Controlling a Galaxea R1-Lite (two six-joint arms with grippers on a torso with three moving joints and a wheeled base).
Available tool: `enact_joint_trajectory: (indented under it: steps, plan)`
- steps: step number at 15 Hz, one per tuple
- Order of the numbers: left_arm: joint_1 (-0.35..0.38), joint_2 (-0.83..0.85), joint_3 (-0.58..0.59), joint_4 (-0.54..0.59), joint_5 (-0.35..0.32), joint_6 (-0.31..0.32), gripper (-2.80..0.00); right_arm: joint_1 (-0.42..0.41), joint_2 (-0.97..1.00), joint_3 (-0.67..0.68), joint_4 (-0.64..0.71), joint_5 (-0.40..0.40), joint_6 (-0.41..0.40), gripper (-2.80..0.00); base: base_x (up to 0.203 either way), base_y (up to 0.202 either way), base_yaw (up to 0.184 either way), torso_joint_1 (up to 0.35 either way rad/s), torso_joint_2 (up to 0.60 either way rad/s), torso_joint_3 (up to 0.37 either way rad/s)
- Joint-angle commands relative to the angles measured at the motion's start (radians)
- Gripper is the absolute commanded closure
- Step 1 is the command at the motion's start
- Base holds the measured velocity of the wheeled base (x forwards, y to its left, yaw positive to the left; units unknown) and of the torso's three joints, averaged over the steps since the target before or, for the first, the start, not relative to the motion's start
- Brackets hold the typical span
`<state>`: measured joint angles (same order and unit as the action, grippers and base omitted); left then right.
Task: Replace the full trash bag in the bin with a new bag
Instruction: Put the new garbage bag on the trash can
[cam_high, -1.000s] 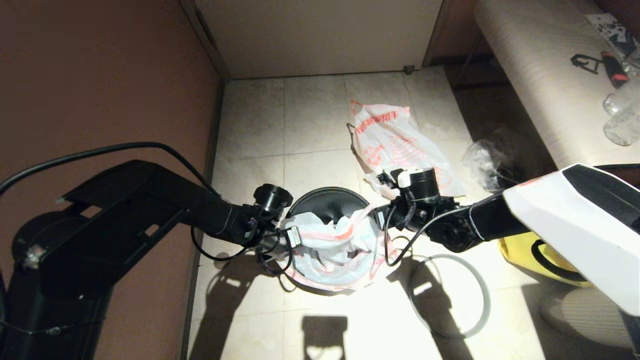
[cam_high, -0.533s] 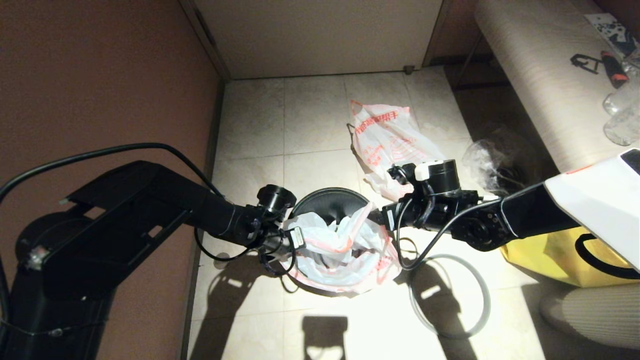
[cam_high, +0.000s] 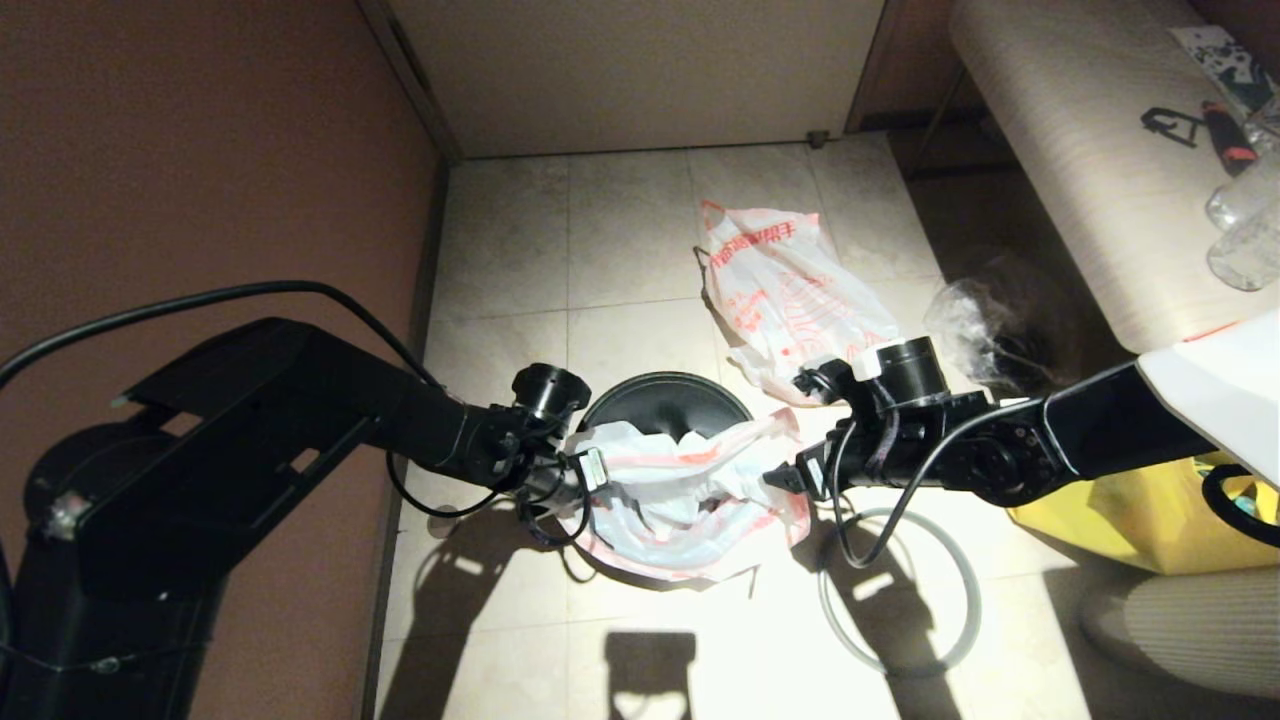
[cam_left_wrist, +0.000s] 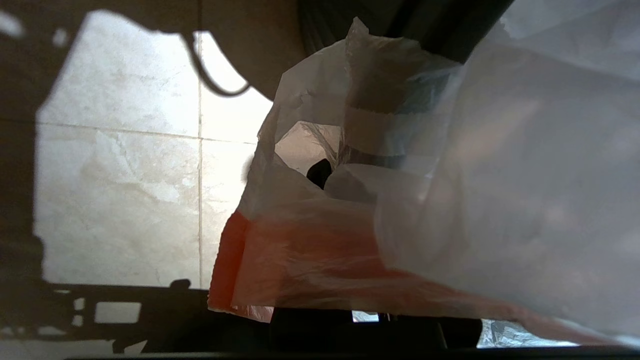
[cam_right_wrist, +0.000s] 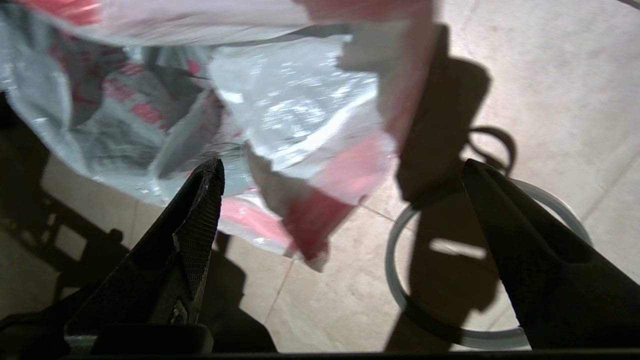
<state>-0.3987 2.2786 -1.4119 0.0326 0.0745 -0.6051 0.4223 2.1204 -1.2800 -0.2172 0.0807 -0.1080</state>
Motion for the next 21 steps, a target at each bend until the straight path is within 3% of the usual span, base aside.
enact_joint_trajectory:
  steps: [1, 2, 4, 7, 8, 9, 13, 19, 21]
  plan:
    - [0.000, 0.002, -0.005, 0.001, 0.001, -0.001, 0.00, -0.001, -0.006, 0.005, -0.001, 0.029, -0.001, -2.80, 0.000, 0.000, 0.000, 0.000, 0.00, 0.000]
    - [-0.002, 0.002, -0.002, 0.003, 0.001, -0.001, 0.00, -0.004, -0.014, 0.013, 0.006, 0.048, -0.001, -2.80, 0.000, 0.000, 0.000, 0.000, 0.00, 0.000]
    - [-0.012, 0.011, -0.001, 0.004, 0.000, -0.001, 0.00, -0.029, -0.028, 0.020, 0.044, 0.171, -0.023, -2.80, 0.000, 0.000, 0.000, 0.000, 0.00, 0.000]
    - [-0.023, 0.013, 0.005, 0.004, 0.007, -0.002, 0.00, -0.049, -0.049, 0.057, 0.038, 0.196, -0.024, -2.80, 0.000, 0.000, 0.000, 0.000, 0.00, 0.000]
    - [-0.023, 0.015, 0.005, 0.002, 0.006, -0.002, 0.00, -0.048, -0.080, 0.103, 0.014, 0.195, -0.025, -1.21, 0.000, 0.000, 0.000, 0.000, 0.00, 0.000]
    - [-0.024, 0.019, 0.005, 0.001, 0.006, -0.002, 0.00, -0.048, -0.105, 0.138, -0.042, 0.192, -0.024, 0.00, 0.000, 0.000, 0.000, 0.000, 0.00, 0.000]
    - [-0.031, 0.018, 0.007, 0.004, 0.005, -0.002, 0.00, 0.000, -0.187, 0.173, -0.085, 0.183, 0.072, 0.00, 0.000, 0.000, 0.000, 0.000, 0.00, 0.000]
    - [-0.052, 0.012, 0.016, -0.002, 0.002, -0.005, 0.00, 0.021, -0.008, 0.070, -0.111, 0.128, 0.048, 0.00, 0.000, 0.000, 0.000, 0.000, 0.00, 0.000]
    - [-0.054, 0.012, 0.018, 0.000, 0.001, -0.005, 0.00, 0.018, 0.100, -0.004, -0.114, 0.063, 0.041, 0.00, 0.000, 0.000, 0.000, 0.000, 0.00, 0.000]
